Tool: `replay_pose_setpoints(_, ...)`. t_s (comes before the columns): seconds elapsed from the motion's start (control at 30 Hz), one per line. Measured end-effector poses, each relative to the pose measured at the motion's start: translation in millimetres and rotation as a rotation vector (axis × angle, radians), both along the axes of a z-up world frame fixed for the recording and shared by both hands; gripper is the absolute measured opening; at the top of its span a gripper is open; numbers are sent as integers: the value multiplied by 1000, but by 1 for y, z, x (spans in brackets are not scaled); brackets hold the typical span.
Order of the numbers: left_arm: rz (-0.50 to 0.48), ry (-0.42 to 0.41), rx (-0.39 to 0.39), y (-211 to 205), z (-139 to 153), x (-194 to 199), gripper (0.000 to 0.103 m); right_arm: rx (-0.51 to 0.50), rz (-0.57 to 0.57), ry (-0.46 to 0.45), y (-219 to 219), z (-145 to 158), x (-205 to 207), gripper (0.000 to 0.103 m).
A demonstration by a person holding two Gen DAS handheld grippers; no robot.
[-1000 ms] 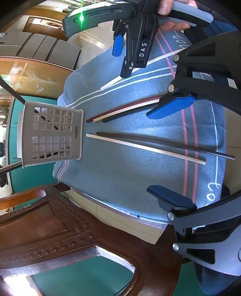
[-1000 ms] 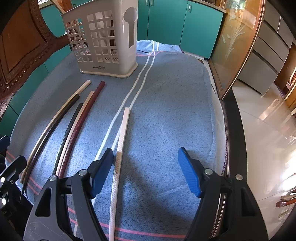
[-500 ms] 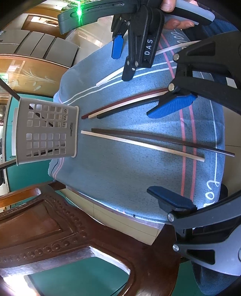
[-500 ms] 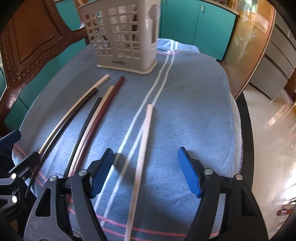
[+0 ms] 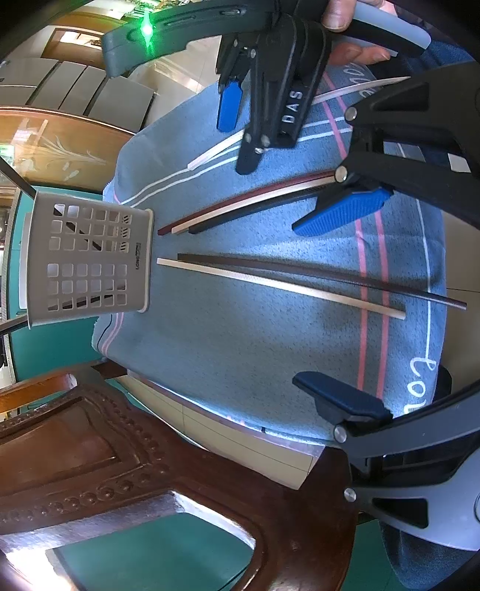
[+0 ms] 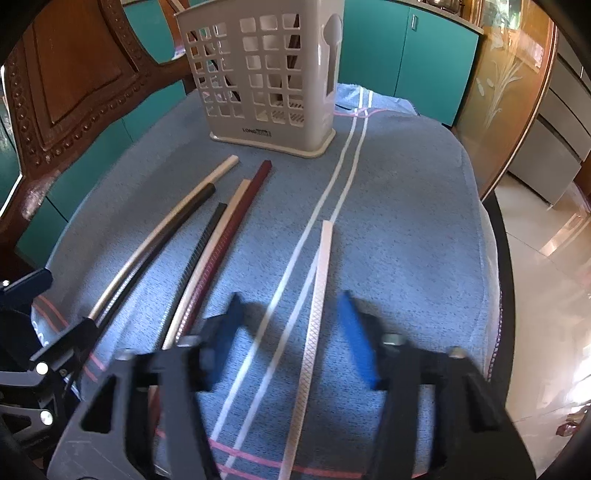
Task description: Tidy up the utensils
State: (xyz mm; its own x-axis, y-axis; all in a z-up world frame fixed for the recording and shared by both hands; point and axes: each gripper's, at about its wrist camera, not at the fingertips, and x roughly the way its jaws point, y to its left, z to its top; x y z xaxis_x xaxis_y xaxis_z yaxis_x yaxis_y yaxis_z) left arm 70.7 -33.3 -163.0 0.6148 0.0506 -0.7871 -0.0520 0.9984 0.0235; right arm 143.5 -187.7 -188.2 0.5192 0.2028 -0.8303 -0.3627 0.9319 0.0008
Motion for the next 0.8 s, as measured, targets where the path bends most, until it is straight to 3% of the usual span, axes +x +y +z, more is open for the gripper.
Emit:
replay_pose_setpoints(0.13,0,4,0,1,-1,0,76,10,5,-1,1,1,1,13)
replay_pose_setpoints(0.23,1,6,0,1,-2,0,76,21,-3,-4,-1,3,3,9)
replay_pose_setpoints(0.6,6,19,3,3,-5,-2,76,90,-38,-57,-14,21,1,7)
replay_pose_setpoints(0.7,4,25,4,1,-6,-2,76,75,-31,-29,-13,17,2,13)
replay_pose_setpoints(0.8,2,34,6,0,-8,0,76,48,-36,-4,-9,11,3,40)
